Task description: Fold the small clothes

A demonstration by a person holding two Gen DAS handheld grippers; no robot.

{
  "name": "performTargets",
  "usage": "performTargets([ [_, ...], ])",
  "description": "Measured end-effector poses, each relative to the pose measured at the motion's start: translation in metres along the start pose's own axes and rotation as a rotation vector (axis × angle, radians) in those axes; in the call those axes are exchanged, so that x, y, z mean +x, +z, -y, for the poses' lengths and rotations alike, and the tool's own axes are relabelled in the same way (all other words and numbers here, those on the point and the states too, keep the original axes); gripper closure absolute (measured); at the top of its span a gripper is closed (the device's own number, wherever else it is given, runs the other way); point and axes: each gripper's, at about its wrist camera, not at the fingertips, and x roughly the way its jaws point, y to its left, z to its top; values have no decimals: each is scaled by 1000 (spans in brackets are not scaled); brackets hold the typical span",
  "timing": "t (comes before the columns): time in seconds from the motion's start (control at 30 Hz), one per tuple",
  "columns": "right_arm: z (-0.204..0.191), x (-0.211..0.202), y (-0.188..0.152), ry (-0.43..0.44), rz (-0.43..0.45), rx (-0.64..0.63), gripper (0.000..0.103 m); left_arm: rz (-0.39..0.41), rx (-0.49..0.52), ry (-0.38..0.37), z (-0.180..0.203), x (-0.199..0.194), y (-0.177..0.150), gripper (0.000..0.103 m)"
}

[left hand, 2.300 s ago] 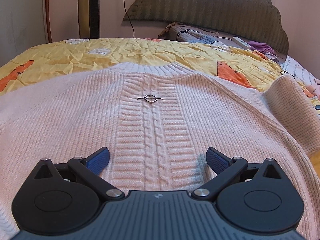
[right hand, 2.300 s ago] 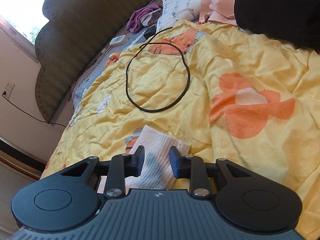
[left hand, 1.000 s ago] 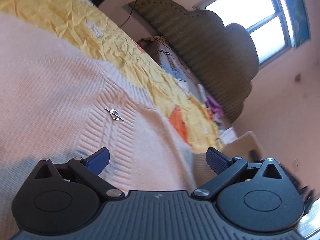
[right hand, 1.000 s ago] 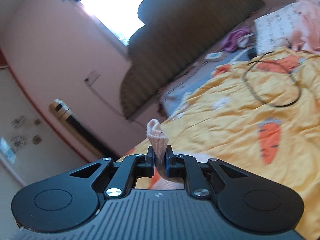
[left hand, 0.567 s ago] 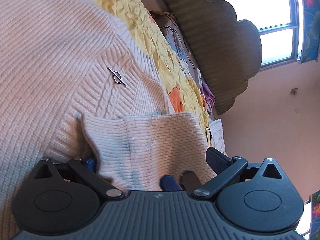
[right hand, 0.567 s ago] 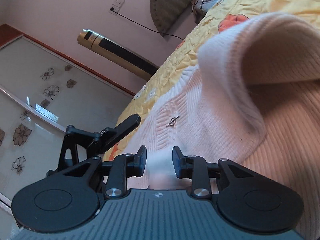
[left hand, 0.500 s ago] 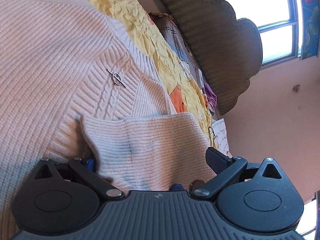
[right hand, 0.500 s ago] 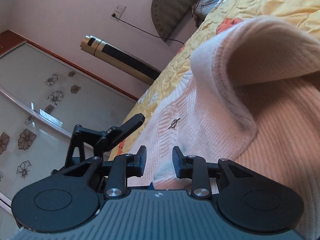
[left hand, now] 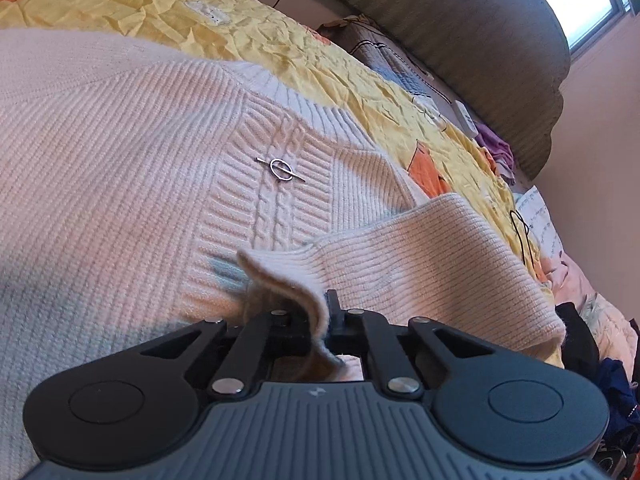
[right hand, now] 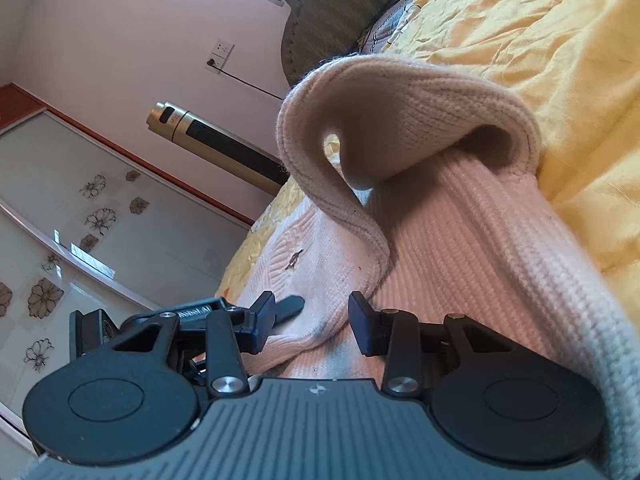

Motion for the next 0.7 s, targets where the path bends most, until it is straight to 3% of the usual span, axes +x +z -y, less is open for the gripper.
performTargets([
  [0.17, 4, 1, 1, 30, 5, 15, 56, 54, 105, 29, 10, -27, 33, 97],
  [0.37, 11, -3, 1, 41, 1, 17, 56, 183, 82, 49, -20, -84, 81, 97],
  [0.43, 11, -3, 0, 42, -2, 13, 56, 183, 42, 94, -41, -84, 84, 97],
  [0.53, 6, 0, 0, 28, -12, -11, 55, 116, -7, 188, -74, -56, 74, 97],
  [0.57, 3, 2, -1, 10, -27, -37, 54, 90, -28, 209, -85, -46, 68, 97],
  [0.7, -42, 8, -1, -112, -214, -265, 48, 164, -23, 176, -95, -48, 49, 97],
])
